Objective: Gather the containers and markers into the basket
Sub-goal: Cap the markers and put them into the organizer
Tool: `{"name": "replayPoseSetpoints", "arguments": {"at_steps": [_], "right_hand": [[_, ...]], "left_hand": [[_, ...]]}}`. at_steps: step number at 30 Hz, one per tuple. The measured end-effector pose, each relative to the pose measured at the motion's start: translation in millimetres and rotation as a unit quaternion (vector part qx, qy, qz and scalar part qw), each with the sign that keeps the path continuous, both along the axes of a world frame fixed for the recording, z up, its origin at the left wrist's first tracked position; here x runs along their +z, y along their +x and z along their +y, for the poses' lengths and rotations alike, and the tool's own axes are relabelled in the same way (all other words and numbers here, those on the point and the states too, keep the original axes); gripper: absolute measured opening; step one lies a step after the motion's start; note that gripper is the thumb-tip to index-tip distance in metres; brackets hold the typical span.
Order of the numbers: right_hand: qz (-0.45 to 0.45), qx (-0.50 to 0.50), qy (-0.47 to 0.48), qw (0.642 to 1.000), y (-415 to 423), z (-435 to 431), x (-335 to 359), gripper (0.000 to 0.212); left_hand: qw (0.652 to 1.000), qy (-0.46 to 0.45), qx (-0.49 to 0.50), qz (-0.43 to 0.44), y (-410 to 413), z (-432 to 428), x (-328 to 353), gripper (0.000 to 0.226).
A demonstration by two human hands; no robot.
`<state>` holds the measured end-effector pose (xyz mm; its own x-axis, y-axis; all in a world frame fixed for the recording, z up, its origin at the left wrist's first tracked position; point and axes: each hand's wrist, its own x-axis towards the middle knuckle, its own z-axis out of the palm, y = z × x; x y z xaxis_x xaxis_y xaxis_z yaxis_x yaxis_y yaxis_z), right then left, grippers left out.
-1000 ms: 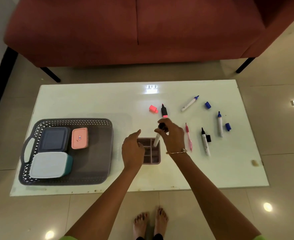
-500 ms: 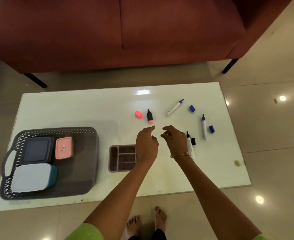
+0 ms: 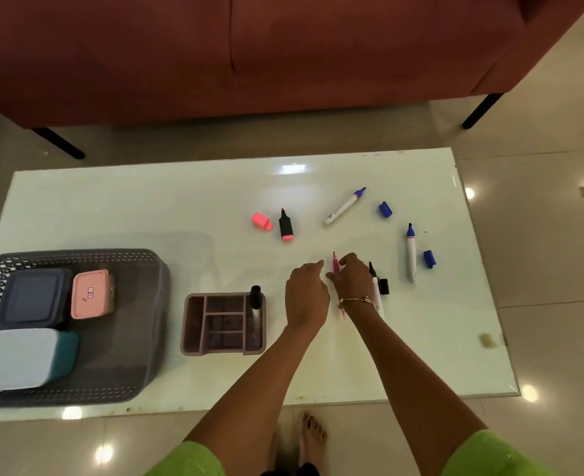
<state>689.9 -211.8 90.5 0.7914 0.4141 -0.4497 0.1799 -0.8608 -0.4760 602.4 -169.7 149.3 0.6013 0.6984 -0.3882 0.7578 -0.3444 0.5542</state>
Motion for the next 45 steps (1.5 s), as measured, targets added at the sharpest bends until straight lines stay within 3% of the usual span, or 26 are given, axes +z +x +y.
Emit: {"name": "replayPoseSetpoints", "arguments": {"at_steps": [3,8,13,16,21,27,37,41,45], "right_hand": [[-0.010,-0.014,0.011,1.000,-2,0,2,0.041],[0.002,-0.073,0.160,0.984,-16,-4,57,0.033],[0.029,-0.058,0.287,0.956,-66,-1,116,0.018],[0.022,0.002,0.319,0.947,-98,5,125,0.015],[-0.012,0.119,0.210,0.970,-130,16,114,0.016],[-0.003,0.158,0.117,0.981,-140,20,98,0.018],[-0.033,0.093,0.129,0.987,-80,34,110,0.025],[-0.052,0.065,0.140,0.987,-43,65,99,0.028],[-0.021,0.038,0.088,0.995,-22,102,61,0.044]], "left_hand": [[1.000,0.005,-0.007,-0.004,-2,0,3,0.041],[0.997,0.026,-0.009,-0.067,-6,23,42,0.043],[0.991,0.096,0.005,-0.095,-34,65,83,0.045],[0.991,0.103,0.032,-0.077,-63,86,94,0.046],[0.990,0.110,0.057,-0.062,-103,103,96,0.046],[0.990,0.107,0.054,-0.072,-117,103,93,0.046],[0.992,0.113,0.004,-0.063,-67,111,89,0.042],[0.990,0.129,-0.040,-0.040,-43,139,56,0.042],[0.990,0.121,-0.078,-0.015,-20,168,7,0.043]]}}
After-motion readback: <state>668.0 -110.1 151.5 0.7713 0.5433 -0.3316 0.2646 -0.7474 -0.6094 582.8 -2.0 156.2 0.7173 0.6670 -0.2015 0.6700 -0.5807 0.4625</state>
